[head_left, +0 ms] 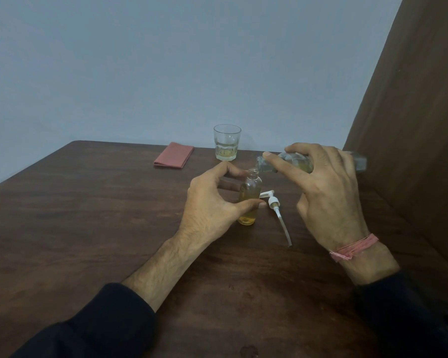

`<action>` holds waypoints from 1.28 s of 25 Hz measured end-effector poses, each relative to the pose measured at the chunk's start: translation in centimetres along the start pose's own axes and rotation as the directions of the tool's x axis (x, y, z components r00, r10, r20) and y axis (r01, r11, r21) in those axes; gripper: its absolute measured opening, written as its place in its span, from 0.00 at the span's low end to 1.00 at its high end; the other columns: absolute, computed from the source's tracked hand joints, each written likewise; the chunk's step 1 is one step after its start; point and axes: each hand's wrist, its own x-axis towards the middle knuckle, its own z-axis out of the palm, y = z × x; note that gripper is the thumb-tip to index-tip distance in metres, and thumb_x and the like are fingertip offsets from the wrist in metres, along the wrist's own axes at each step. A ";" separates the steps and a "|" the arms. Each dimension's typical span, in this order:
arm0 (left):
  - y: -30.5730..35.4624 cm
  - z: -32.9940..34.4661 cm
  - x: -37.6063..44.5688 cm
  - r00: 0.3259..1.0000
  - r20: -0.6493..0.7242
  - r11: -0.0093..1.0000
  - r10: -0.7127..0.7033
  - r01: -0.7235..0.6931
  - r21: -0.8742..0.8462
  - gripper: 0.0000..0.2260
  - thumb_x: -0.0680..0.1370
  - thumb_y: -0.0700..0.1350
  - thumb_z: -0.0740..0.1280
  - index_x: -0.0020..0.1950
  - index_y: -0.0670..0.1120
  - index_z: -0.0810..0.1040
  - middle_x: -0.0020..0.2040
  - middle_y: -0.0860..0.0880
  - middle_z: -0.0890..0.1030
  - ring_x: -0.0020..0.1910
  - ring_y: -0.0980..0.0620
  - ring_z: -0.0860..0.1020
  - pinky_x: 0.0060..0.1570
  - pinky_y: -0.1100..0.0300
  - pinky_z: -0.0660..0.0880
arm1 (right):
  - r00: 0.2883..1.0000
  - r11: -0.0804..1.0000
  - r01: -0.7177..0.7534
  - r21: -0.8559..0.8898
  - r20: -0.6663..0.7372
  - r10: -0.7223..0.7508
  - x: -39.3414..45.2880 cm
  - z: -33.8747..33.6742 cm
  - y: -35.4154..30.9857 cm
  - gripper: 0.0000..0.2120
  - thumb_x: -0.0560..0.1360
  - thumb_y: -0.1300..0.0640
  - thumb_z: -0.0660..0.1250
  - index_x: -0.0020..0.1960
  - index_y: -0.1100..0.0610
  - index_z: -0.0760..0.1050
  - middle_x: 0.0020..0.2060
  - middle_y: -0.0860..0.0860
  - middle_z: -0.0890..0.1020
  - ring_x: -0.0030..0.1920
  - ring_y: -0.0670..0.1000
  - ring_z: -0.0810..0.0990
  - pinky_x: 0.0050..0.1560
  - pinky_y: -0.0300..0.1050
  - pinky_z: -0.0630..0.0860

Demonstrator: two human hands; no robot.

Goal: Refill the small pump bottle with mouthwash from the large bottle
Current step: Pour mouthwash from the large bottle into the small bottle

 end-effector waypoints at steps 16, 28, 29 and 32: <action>0.4 -0.1 -0.3 1.000 0.004 1.000 -0.017 0.017 -0.014 0.25 0.65 0.57 0.91 0.56 0.58 0.85 0.57 0.64 0.88 0.52 0.65 0.88 0.55 0.52 0.88 | 1.000 1.000 -0.002 0.002 -0.002 0.002 -0.1 -0.2 0.1 0.46 0.64 0.78 0.70 0.77 0.48 0.78 0.68 0.59 0.80 0.65 0.64 0.78 0.66 0.65 0.69; 0.2 -0.1 -0.2 1.000 0.018 1.000 -0.018 0.018 -0.021 0.24 0.66 0.58 0.90 0.56 0.60 0.84 0.57 0.68 0.87 0.52 0.67 0.88 0.54 0.58 0.86 | 1.000 1.000 0.000 -0.004 0.002 0.000 0.0 -0.2 -0.1 0.45 0.65 0.78 0.71 0.77 0.49 0.78 0.68 0.60 0.80 0.65 0.65 0.78 0.66 0.66 0.69; 0.2 -0.1 -0.2 1.000 0.022 1.000 -0.020 0.020 -0.020 0.24 0.66 0.59 0.90 0.55 0.61 0.84 0.57 0.69 0.87 0.53 0.68 0.87 0.53 0.58 0.86 | 1.000 1.000 0.001 -0.004 0.002 0.000 0.0 -0.2 -0.1 0.45 0.65 0.77 0.70 0.77 0.48 0.78 0.68 0.60 0.80 0.65 0.65 0.78 0.66 0.66 0.68; 0.1 0.0 -0.1 0.999 0.026 1.000 -0.027 0.027 -0.009 0.24 0.66 0.59 0.90 0.56 0.61 0.83 0.57 0.68 0.87 0.53 0.68 0.87 0.53 0.61 0.83 | 1.000 1.000 0.002 0.002 0.004 -0.002 0.0 -0.1 -0.1 0.45 0.65 0.77 0.70 0.77 0.48 0.78 0.68 0.59 0.80 0.65 0.65 0.78 0.66 0.66 0.69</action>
